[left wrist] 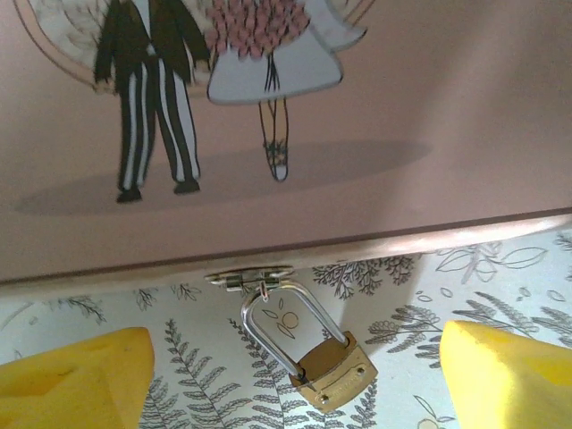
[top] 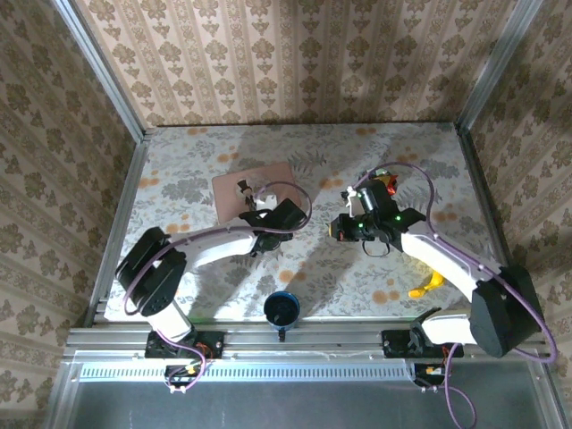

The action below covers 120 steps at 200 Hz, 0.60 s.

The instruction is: Unlock the padlock with the key

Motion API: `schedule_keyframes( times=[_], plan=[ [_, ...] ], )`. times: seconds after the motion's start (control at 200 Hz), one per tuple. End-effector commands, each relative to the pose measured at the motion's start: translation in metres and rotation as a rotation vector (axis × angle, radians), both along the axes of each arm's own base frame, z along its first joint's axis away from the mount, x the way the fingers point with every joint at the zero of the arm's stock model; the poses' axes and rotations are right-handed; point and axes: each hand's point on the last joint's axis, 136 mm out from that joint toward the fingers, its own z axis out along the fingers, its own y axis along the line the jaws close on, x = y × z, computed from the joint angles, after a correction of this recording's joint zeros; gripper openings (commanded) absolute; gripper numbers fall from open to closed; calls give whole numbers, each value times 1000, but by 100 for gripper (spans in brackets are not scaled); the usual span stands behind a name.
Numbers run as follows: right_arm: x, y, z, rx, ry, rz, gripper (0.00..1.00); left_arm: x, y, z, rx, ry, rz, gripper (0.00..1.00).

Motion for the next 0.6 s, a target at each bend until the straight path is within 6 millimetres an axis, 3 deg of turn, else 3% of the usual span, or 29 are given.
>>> schedule_keyframes(
  times=[0.0, 0.2, 0.35, 0.595],
  plan=[
    [3, 6, -1, 0, 26, 31, 0, 1, -5, -4, -42, -14, 45, 83],
    [9, 8, -16, -13, 53, 24, 0, 9, -1, -24, -67, -25, 92, 79],
    [12, 7, -17, -27, 47, 12, 0, 12, 6, -37, -55, -6, 130, 71],
    [15, 6, -14, -25, 22, 6, 0, 12, 10, -54, -7, 24, 119, 70]
  ],
)
